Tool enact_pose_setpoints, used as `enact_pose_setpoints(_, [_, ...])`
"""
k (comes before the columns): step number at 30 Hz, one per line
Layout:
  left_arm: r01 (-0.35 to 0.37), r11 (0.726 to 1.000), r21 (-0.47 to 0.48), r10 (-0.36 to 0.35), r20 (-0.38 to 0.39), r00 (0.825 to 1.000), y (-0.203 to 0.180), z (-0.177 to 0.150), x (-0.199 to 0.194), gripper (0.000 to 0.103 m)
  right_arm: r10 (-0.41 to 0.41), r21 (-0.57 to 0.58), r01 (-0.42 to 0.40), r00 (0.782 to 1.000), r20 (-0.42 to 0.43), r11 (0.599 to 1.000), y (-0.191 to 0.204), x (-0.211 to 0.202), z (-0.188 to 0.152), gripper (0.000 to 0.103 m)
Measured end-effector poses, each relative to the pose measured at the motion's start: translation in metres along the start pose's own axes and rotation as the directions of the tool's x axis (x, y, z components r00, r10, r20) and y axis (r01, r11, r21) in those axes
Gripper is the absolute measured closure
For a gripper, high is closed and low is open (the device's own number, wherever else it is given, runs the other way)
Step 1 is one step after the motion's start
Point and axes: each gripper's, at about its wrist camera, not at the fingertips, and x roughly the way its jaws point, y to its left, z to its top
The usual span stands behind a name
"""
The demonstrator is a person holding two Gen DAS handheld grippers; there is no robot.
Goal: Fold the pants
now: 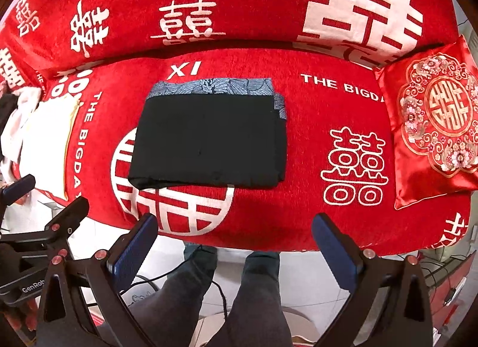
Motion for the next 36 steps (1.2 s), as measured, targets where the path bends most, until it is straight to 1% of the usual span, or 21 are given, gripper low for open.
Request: enact_pose_setpoints(36, [0.004,1.000,0.020,-0.004,0.018,1.000,-0.0048,0.0013,-0.0024,0.000,-0.010,0.001,0.010,1.000,0.004,1.000,0.0009,-0.0009,0.0007,0.000])
